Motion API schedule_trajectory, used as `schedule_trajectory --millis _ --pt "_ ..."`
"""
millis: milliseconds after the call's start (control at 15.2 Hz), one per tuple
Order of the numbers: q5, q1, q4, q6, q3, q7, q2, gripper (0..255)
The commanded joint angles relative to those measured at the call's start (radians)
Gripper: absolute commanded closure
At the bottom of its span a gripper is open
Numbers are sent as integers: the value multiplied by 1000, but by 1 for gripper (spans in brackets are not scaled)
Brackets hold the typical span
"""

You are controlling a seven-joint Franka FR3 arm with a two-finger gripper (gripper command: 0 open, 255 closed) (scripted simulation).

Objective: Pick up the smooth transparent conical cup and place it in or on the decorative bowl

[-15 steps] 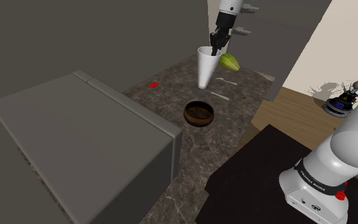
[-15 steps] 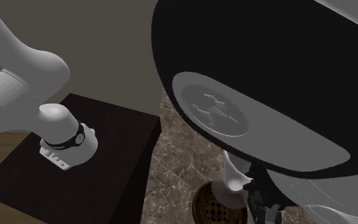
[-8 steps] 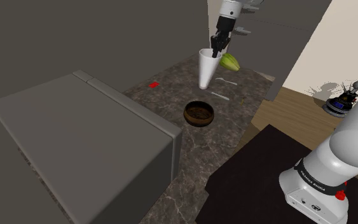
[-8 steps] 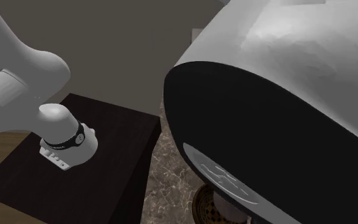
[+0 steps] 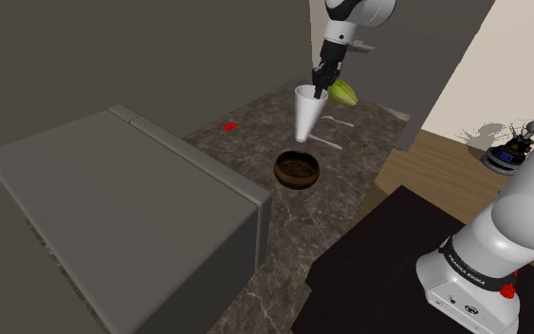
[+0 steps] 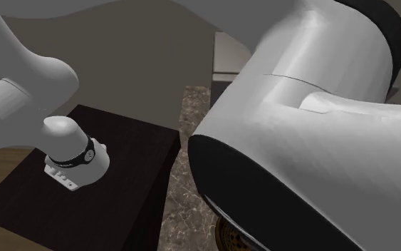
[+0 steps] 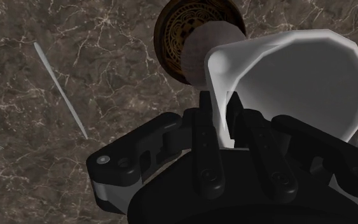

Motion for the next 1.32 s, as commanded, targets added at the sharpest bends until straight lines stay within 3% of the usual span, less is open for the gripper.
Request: schedule_trajectory --millis 0,990,1254 --pt "3 0 -12 24 0 -5 11 255" --pt "27 0 -106 199 7 -43 95 255" --pt "29 0 -110 208 7 -45 101 255"
